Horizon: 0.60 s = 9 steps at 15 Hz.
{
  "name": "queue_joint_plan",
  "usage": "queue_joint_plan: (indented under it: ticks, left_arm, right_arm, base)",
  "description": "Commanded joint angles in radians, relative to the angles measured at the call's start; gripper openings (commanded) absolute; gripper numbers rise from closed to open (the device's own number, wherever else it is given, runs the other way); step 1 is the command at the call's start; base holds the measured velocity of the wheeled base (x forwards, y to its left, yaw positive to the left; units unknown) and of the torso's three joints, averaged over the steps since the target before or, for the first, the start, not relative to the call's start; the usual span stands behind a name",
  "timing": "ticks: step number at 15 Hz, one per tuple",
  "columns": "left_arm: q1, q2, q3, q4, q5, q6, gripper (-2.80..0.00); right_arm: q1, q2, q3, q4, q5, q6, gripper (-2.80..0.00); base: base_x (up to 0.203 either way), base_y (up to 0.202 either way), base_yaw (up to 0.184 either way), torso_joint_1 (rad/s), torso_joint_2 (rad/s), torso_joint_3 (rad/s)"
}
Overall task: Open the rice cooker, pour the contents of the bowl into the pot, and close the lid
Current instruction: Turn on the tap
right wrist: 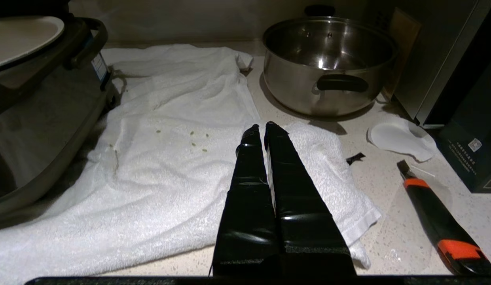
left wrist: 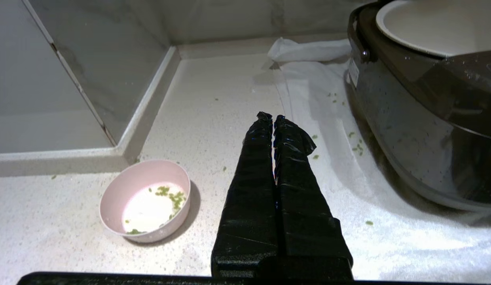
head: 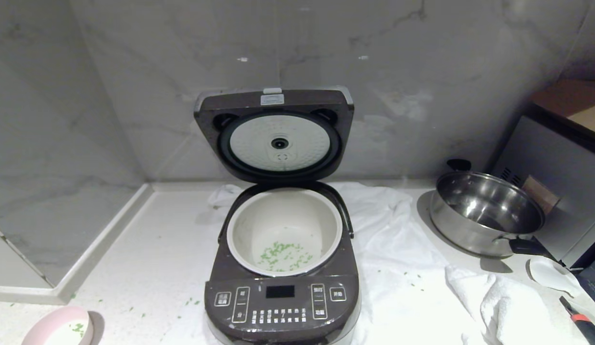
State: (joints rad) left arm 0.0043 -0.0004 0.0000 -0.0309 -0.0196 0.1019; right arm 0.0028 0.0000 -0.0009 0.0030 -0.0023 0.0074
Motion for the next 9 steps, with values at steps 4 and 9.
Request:
queue_joint_plan:
  ticks: [4,9]
  left_arm:
    - [0.000,0.000,0.015,0.000,0.000,-0.003,-2.80]
    - [0.000,0.000,0.015,-0.003,0.000,-0.023,-2.80]
  right_arm:
    - [0.000,0.000,0.000,0.000,0.001,0.000,-2.80]
    - [0.000,0.000,-0.001,0.000,-0.001,0.000,-2.80]
  base:
    - [-0.169,0.000,-0.001,0.004,0.00,0.003]
    - [-0.025,0.000,-0.001,0.003,0.00,-0.001]
